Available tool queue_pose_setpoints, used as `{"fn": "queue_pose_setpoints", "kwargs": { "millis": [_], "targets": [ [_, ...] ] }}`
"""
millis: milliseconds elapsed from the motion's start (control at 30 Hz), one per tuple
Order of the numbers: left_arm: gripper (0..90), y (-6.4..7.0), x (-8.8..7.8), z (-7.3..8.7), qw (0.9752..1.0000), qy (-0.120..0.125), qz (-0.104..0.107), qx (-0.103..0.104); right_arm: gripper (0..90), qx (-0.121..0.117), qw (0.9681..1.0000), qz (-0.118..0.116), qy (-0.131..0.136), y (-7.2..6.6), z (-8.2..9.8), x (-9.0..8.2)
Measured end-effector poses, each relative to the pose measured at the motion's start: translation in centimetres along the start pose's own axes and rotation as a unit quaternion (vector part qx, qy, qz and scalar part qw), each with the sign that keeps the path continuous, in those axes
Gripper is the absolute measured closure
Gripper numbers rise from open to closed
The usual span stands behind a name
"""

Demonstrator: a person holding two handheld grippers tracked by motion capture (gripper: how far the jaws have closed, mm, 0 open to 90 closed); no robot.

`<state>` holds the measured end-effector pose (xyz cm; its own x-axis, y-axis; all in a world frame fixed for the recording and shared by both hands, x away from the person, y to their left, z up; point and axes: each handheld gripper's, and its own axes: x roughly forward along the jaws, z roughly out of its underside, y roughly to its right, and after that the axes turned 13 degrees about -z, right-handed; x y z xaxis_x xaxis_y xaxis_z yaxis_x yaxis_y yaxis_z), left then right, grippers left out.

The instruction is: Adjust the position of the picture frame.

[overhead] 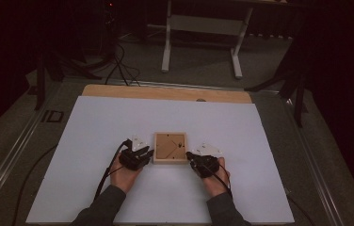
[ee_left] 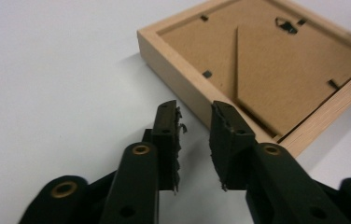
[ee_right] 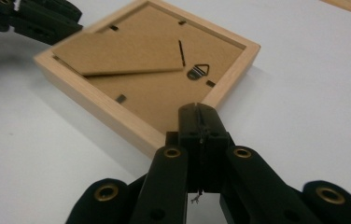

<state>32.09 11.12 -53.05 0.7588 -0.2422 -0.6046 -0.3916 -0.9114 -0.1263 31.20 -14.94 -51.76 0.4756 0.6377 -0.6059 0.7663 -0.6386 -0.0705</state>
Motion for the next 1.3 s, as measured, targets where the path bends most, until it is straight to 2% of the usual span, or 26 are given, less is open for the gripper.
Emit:
{"fn": "queue_pose_setpoints", "kwargs": {
  "millis": [167, 400, 533, 700, 1100, 1300],
  "targets": [
    [62.6, -0.1, -0.5, -0.2, 1.0000, 0.007, 0.004, 0.000, 89.6, -0.002, 1.0000, -0.008, 0.003, -0.3, 0.0, -0.2],
    [54.4, -0.2, -1.3, -0.7, 0.9993, 0.031, 0.016, -0.016, 89.7, -0.010, 0.9999, -0.013, -0.001, -0.5, 0.1, 0.0],
    [51.9, 0.2, -1.6, -1.2, 0.9989, 0.037, 0.027, -0.009, 89.7, -0.004, 0.9998, -0.019, 0.000, -0.3, 0.1, 0.0],
    [48.8, 0.9, -1.8, -2.0, 0.9984, 0.045, 0.034, 0.001, 89.8, -0.010, 0.9999, -0.009, 0.002, -0.6, 0.2, 0.1],
    [44.0, 1.7, -0.7, -2.3, 0.9986, 0.024, 0.045, 0.013, 89.8, -0.011, 0.9999, -0.004, 0.004, -0.8, 0.2, 0.1],
    [42.2, 2.5, -0.3, -2.8, 0.9979, 0.016, 0.051, 0.035, 89.8, -0.016, 0.9999, 0.000, 0.004, -0.9, 0.3, 0.1]
  ]
}}
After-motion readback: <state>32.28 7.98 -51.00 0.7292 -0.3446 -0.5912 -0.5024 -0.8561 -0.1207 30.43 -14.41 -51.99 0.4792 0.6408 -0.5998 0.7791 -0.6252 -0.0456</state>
